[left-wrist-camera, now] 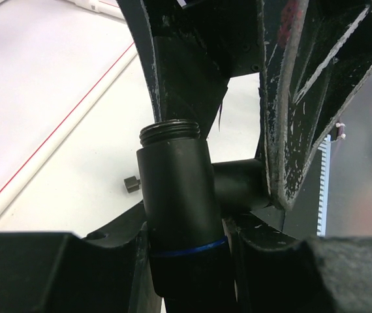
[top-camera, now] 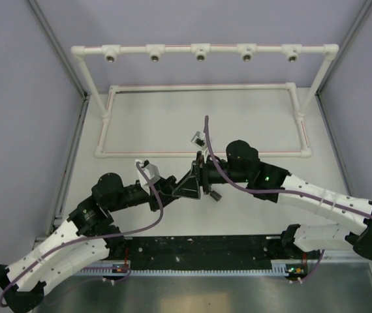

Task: Install the water faucets
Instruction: Adjust the water faucet, then pick up the adaptor at the center of the board.

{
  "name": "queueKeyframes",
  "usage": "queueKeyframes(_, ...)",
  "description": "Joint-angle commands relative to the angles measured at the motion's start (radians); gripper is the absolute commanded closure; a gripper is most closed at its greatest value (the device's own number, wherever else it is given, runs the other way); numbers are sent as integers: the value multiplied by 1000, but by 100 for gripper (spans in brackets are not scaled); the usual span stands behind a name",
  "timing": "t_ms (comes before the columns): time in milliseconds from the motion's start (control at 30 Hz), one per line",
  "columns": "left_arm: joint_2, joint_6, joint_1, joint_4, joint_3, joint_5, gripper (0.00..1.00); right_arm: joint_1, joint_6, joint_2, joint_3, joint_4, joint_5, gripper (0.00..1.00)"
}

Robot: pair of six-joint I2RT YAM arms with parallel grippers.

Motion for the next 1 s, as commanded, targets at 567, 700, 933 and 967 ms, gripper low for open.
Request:
queueKeyframes(567, -107, -52, 2, 274, 62, 16, 100, -9, -75, -14, -104, -221, 64, 48)
queueKeyframes(700, -104, -40, 2, 263, 59, 19, 100, -11, -77, -20, -107, -236, 106, 48)
queueKeyframes(933, -139, -6, 2, 158, 23, -16, 100, -63, 3, -92, -129, -275, 244, 46)
queueKeyframes(967, -153, -3, 2, 142, 16, -24, 100, -87, 19, -96, -138, -281, 245, 46)
